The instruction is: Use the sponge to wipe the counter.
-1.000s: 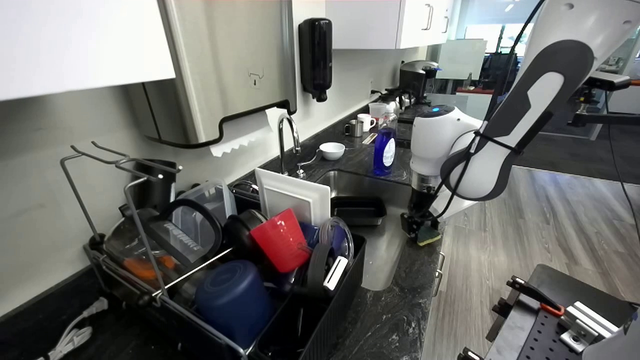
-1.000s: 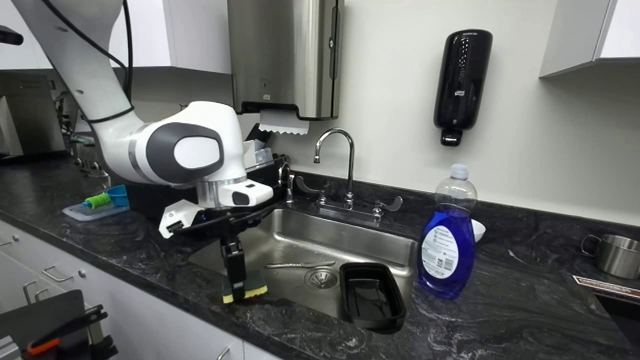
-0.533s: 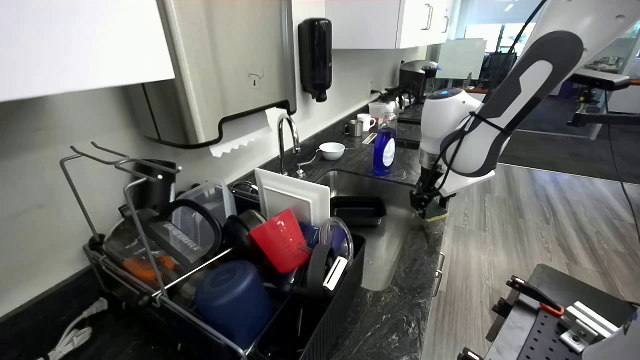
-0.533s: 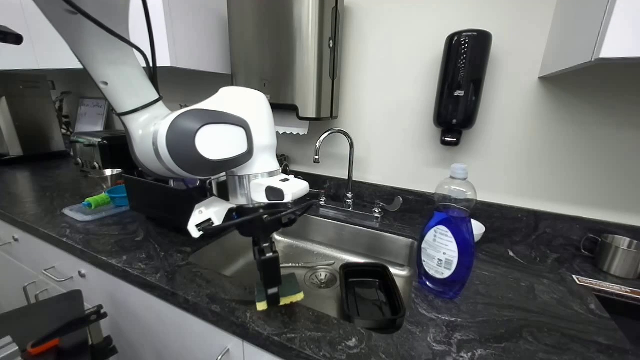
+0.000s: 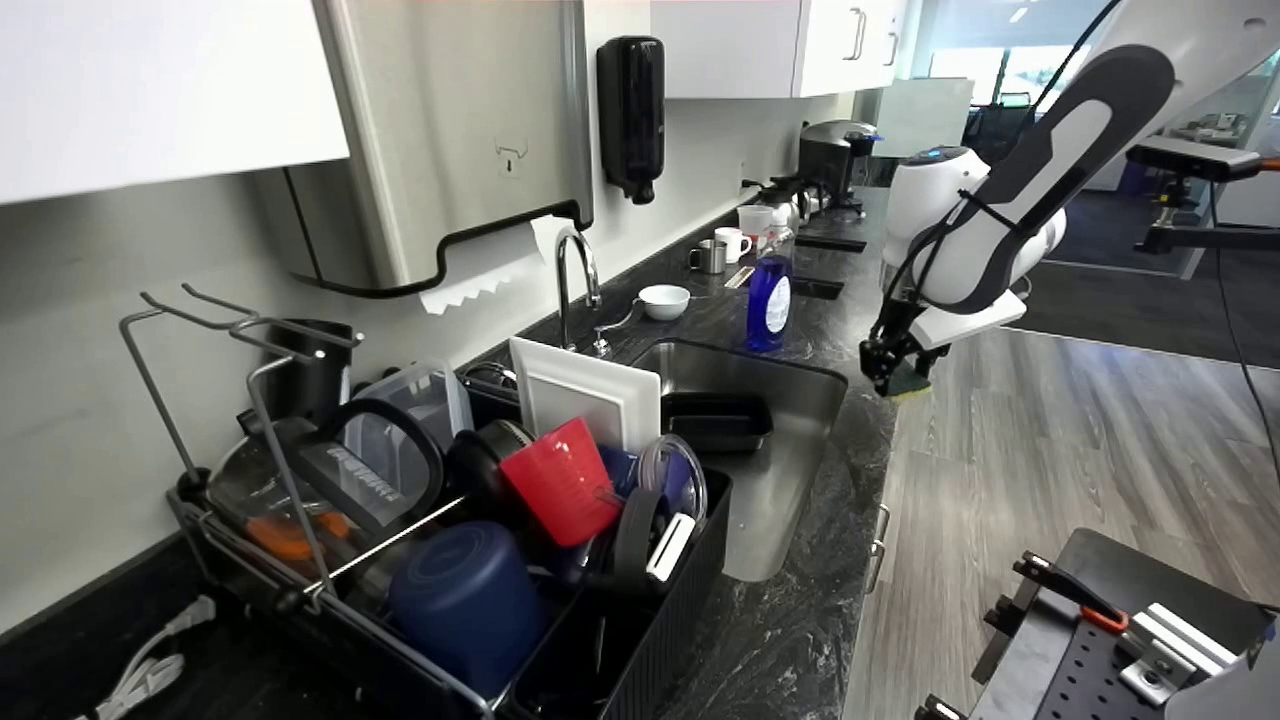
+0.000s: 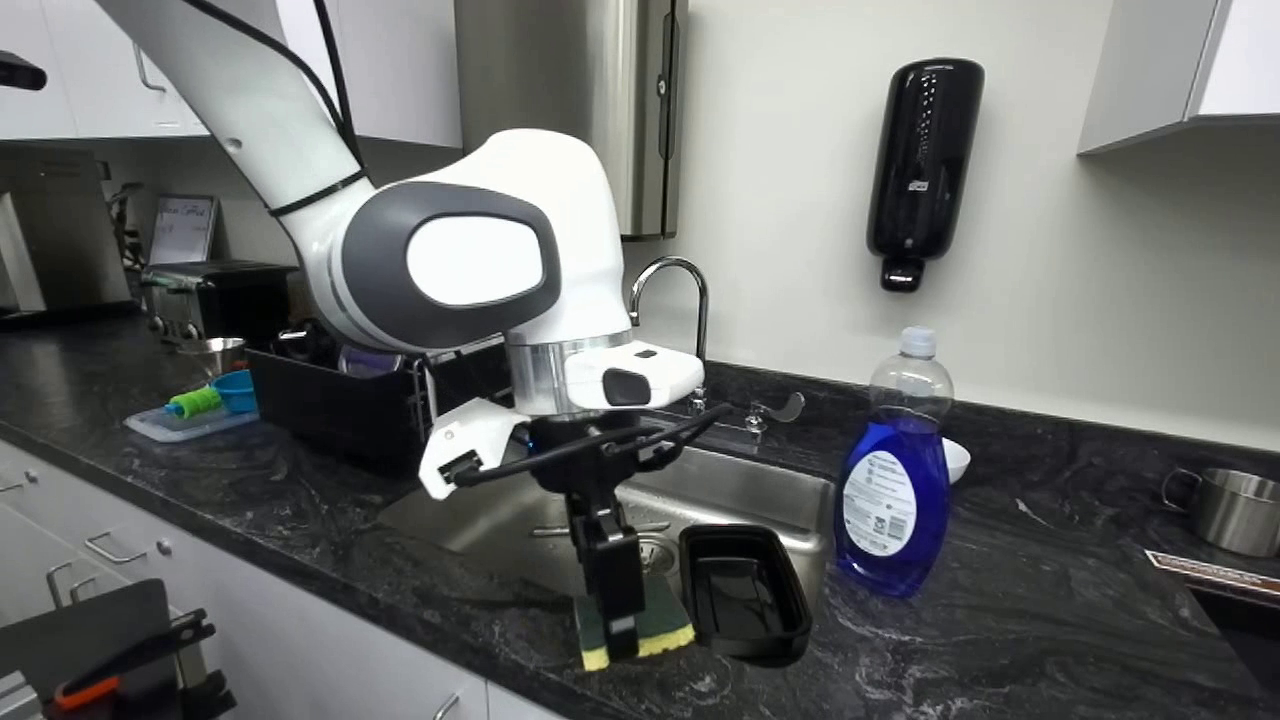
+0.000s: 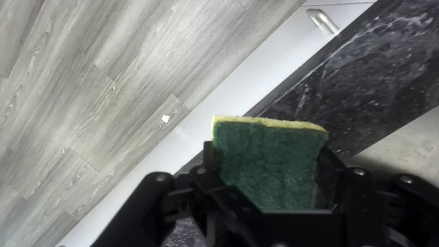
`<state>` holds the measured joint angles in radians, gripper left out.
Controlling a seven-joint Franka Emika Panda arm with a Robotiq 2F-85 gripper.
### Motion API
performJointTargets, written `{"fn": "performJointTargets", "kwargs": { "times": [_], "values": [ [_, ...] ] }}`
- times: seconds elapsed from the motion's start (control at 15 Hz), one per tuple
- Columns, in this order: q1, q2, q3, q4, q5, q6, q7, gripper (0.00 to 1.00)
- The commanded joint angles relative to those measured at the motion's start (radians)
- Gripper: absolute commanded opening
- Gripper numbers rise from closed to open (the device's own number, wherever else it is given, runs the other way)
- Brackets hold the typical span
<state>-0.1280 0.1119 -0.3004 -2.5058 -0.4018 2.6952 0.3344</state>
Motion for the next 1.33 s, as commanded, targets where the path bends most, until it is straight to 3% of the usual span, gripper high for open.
{"fn": "performJointTargets", "kwargs": {
  "times": [0.0,0.4,0.67,1.27],
  "values": [
    [-0.043,-0.014,-0.006,0.031,0.018,-0.044,-0.087,0.44],
    [-0.081,0.016,-0.003,0.137,0.109,-0.104,-0.178,0.44],
    [-0.111,0.039,-0.006,0.232,0.199,-0.211,-0.301,0.44],
    [-0.21,0.176,-0.012,0.494,0.262,-0.409,-0.526,0.44]
  ]
}}
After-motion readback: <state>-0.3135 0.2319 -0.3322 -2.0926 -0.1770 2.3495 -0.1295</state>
